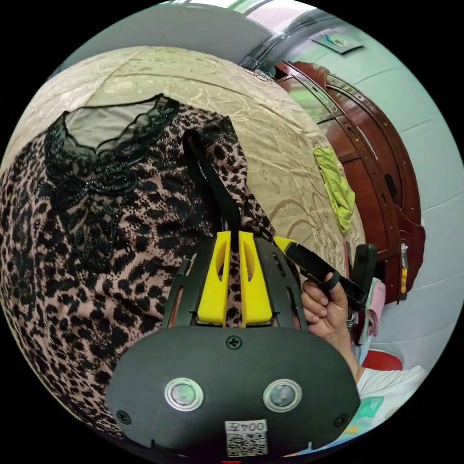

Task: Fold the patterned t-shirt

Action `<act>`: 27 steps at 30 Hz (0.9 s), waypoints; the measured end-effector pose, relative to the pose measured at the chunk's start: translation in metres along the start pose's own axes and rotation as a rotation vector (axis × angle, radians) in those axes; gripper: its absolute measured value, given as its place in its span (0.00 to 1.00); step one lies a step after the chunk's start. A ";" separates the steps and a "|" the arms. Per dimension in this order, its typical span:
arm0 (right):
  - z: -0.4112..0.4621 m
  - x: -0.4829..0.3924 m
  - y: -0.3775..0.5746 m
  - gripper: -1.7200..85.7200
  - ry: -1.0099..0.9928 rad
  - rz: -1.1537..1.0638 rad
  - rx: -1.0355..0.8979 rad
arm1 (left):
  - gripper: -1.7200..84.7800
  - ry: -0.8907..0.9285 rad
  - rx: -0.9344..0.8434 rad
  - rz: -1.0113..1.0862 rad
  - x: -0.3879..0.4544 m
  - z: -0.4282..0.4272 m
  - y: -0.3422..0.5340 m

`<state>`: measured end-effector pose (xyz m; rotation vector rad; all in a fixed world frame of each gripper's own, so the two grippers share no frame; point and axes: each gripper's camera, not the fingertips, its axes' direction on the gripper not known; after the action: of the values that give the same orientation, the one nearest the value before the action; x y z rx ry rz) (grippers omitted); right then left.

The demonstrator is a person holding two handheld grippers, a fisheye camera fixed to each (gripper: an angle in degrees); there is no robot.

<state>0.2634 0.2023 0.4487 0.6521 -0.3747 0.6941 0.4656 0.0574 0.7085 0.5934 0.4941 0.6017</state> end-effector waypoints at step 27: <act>-0.016 -0.030 0.006 0.01 0.092 -0.107 0.112 | 0.10 0.185 -0.020 -0.259 -0.116 -0.007 -0.104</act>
<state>0.2397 0.2024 0.4236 0.7379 -0.2156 0.6432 0.4172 -0.0846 0.6659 0.4470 0.7256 0.4152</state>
